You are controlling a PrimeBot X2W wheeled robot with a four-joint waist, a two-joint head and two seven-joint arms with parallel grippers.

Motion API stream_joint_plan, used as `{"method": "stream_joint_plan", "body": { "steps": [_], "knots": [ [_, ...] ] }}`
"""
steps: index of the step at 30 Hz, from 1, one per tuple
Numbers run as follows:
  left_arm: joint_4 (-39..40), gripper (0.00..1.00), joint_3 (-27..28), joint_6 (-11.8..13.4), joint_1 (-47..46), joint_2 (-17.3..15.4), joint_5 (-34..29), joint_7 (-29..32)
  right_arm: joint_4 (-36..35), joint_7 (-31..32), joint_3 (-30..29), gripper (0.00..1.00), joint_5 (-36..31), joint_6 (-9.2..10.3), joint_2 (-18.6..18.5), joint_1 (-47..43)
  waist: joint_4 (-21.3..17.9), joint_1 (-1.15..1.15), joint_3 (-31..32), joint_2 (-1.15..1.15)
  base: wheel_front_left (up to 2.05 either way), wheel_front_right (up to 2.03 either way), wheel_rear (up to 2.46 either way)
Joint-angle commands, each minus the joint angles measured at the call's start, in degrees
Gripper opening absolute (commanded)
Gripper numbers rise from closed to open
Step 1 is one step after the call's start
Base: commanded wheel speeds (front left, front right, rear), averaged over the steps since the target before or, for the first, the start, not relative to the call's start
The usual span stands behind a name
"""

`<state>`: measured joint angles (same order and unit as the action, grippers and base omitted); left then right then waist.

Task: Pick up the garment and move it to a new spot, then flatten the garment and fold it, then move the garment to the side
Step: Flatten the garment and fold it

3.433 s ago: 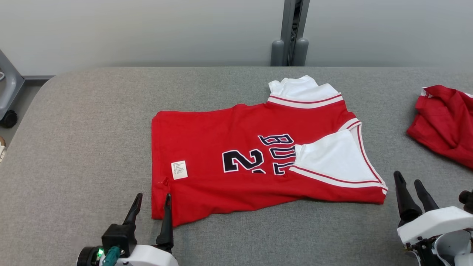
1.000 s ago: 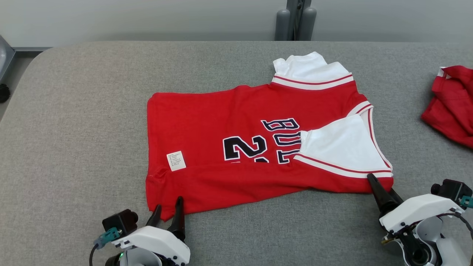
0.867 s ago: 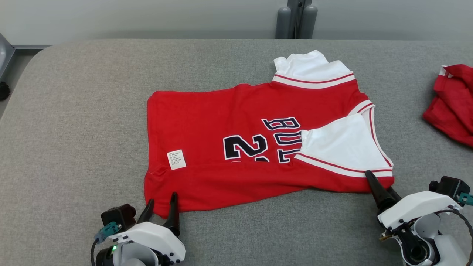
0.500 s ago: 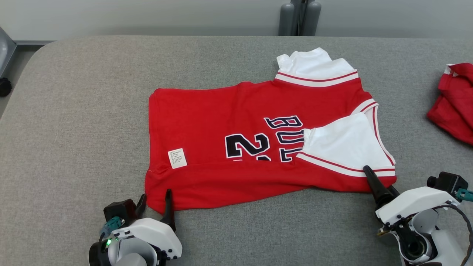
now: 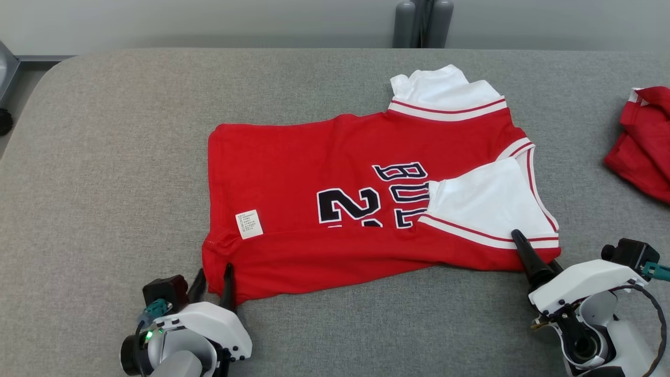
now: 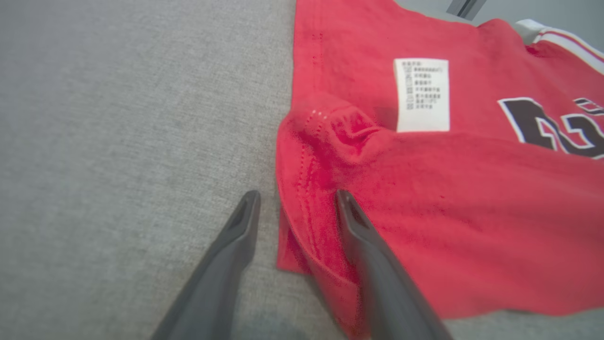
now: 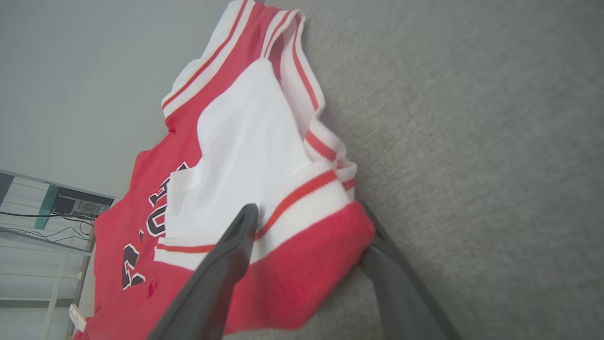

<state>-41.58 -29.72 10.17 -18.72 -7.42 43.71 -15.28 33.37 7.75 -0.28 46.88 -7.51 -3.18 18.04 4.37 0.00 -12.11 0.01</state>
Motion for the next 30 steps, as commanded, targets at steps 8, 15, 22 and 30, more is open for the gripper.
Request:
{"method": "stream_joint_plan", "body": {
  "steps": [8,15,22,30],
  "knots": [
    [-2.48,0.00,-1.38,-3.25,1.08,1.62,1.41,1.82,1.58,0.12,-0.11,0.53,0.32,0.08,0.36,-0.35,0.04,0.00,0.56,-0.01,0.00,0.00,0.00],
    [-0.33,0.00,0.16,-2.52,-0.06,-0.02,-1.01,0.30,0.80,-0.97,-0.10,0.00,1.17,0.01,0.17,0.07,0.15,0.00,1.52,-0.01,0.00,0.00,0.00],
    [3.72,0.00,1.53,-1.39,0.59,-1.41,-5.36,0.07,-1.10,-1.24,-0.03,0.00,1.48,0.00,0.11,0.13,0.01,0.00,2.80,-0.01,0.00,0.00,0.00],
    [8.97,0.00,1.57,-1.52,2.96,-3.09,-12.15,0.04,-1.69,0.68,-2.50,0.00,0.85,0.01,0.04,0.19,-0.40,0.00,4.31,-0.01,0.00,0.00,0.00]
  ]
}}
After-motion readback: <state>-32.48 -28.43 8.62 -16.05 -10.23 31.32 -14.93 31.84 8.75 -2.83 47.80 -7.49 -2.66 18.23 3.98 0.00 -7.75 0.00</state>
